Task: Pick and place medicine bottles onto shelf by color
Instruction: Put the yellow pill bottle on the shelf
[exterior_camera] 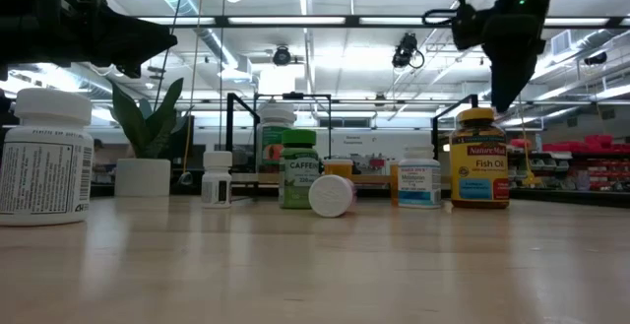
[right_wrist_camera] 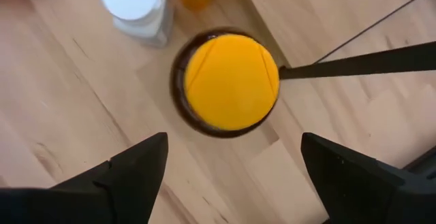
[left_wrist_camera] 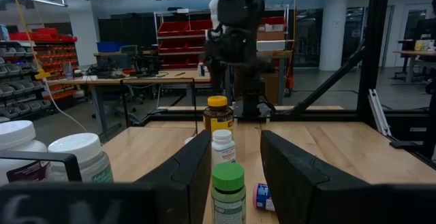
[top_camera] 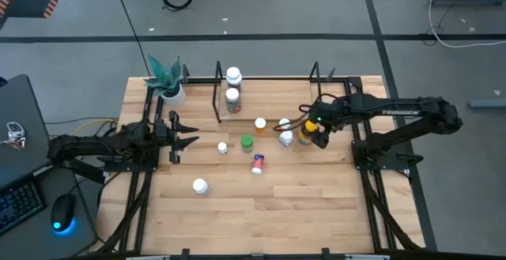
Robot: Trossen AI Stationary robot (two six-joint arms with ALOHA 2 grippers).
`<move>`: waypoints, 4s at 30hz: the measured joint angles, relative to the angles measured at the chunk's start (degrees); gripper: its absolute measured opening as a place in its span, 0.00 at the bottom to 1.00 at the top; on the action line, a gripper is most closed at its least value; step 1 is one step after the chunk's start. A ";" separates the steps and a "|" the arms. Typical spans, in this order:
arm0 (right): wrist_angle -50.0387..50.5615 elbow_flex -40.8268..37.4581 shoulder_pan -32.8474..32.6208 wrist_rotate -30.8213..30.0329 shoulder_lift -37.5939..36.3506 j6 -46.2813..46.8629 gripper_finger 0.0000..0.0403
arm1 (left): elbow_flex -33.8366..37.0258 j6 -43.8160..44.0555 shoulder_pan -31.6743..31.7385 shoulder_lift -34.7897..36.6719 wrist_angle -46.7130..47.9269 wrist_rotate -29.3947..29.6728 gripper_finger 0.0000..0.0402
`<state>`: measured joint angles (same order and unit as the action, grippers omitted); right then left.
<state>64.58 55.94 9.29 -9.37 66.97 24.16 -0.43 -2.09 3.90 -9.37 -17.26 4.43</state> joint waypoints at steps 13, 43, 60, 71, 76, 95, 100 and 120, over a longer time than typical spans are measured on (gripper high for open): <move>-5.22 1.70 6.80 3.46 6.23 -8.39 0.91 | 0.00 0.00 0.00 0.00 0.00 -0.01 0.33; -4.03 5.77 7.63 7.74 8.88 -6.76 0.61 | 0.00 0.00 0.00 0.00 0.00 0.00 0.37; -0.30 20.19 5.67 7.25 8.81 -6.30 0.60 | 0.00 0.00 -0.01 0.00 0.00 0.00 0.37; 0.60 27.75 9.02 4.29 12.94 -12.89 0.59 | 0.00 0.00 0.00 0.00 0.00 0.00 0.35; 1.73 33.29 12.52 4.31 18.57 -20.51 0.59 | 0.00 0.00 -0.01 0.00 0.01 -0.01 0.36; 7.77 46.56 22.04 6.22 25.82 -30.25 0.59 | 0.01 0.00 -0.01 0.00 0.00 0.00 0.36; 6.59 46.53 25.48 7.97 27.20 -32.71 0.59 | 0.00 -0.02 0.00 0.00 0.00 -0.02 0.37; 4.27 46.49 35.71 10.95 34.16 -38.96 0.60 | 0.01 0.00 0.00 0.00 0.04 0.00 0.37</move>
<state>68.85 102.43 45.01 1.58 101.13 -14.80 -0.42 -2.09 3.90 -9.37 -17.21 4.43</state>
